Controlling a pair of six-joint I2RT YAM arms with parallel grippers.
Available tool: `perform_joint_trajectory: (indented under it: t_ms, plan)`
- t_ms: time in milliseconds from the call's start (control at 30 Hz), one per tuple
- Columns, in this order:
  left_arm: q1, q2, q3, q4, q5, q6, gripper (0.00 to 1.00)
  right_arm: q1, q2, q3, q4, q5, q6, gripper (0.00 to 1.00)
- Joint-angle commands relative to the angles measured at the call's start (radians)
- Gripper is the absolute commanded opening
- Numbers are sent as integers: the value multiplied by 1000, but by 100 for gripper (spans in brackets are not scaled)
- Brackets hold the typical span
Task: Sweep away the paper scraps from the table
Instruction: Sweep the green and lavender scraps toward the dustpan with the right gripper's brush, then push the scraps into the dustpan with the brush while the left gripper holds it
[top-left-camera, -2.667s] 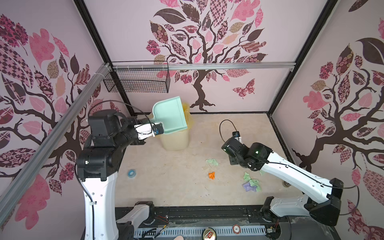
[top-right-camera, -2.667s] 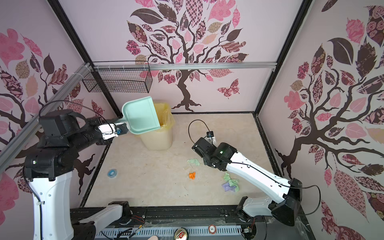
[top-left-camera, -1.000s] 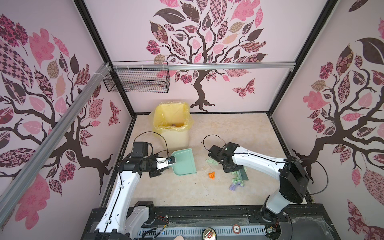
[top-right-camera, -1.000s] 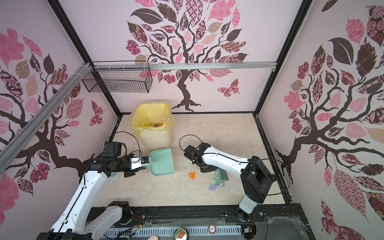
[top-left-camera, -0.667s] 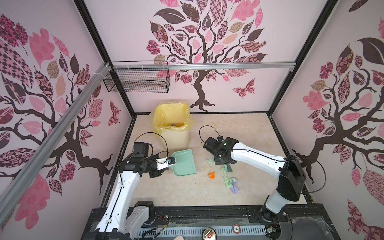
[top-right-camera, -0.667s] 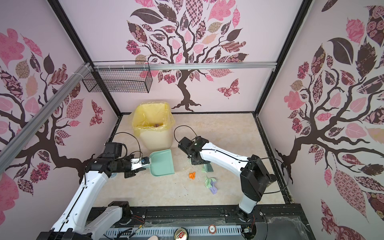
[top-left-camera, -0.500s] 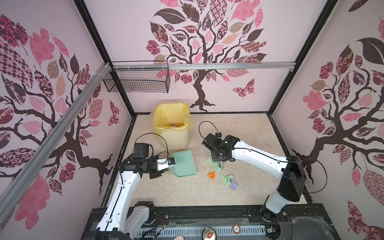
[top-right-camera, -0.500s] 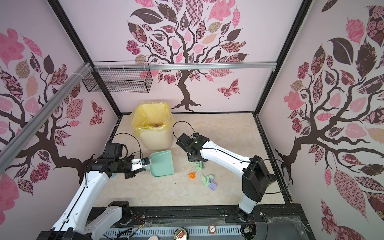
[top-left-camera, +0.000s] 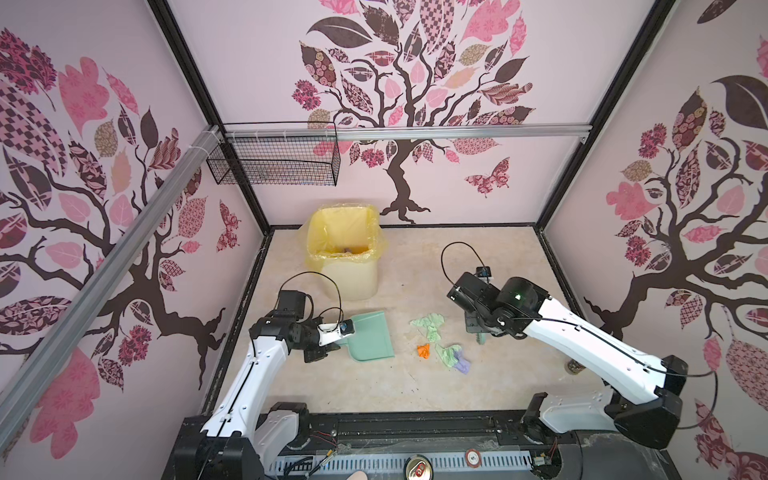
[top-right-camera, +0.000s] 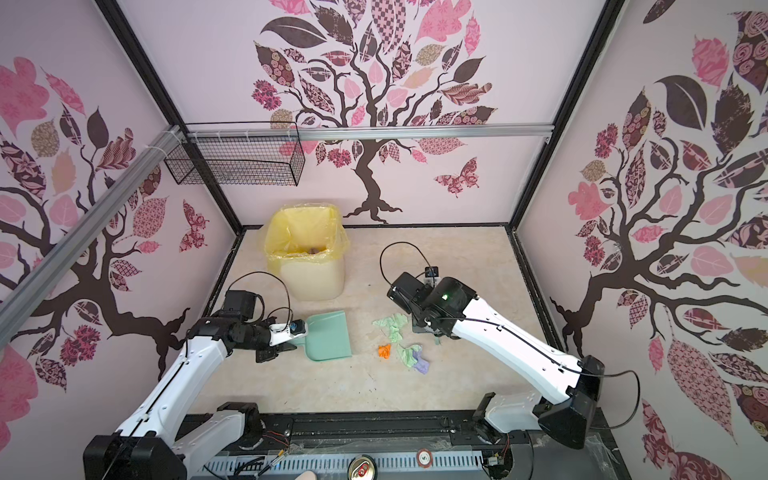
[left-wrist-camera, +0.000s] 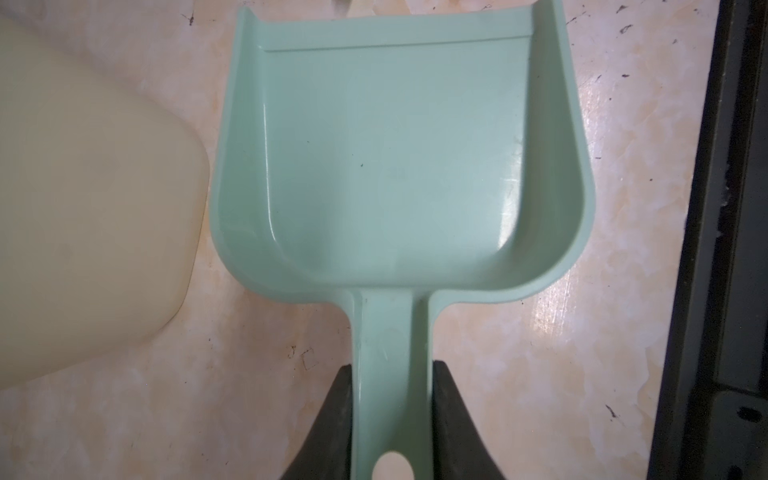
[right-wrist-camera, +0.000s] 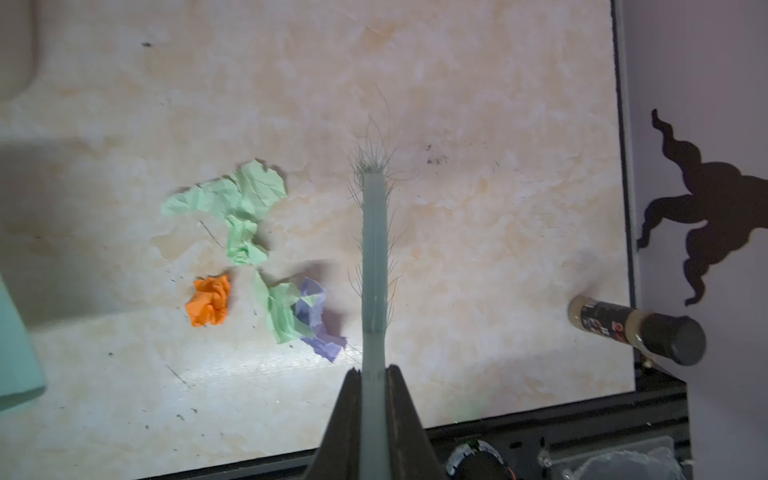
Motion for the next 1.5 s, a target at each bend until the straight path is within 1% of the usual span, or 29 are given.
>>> perform_joint_trajectory:
  t_ms: [0,167,333,433,633,833,967,1333,1467]
  plan:
    - [-48,8,-43,62,-33,-31,0,18,-32,-83,-99,-6,68,0]
    - [-141,29,-85,128,-84,-78,0,48,-47,-218,-27,-46,113,0]
    - [-200,95,-89,206,-125,-131,0,81,-1,-255,96,-77,116,0]
    - [-215,153,-88,260,-147,-152,0,89,43,-237,144,-83,98,0]
    - [-225,261,-71,331,-170,-167,0,109,110,-178,179,-85,73,0]
    - [-232,313,-61,383,-172,-180,0,120,152,-151,212,-91,59,0]
    - [-243,336,-33,379,-166,-194,0,120,181,-105,198,-65,48,0]
    - [-352,381,-10,413,-221,-226,0,124,256,-11,228,-77,3,0]
    - [-377,415,17,413,-239,-235,0,136,291,31,246,-83,-13,0]
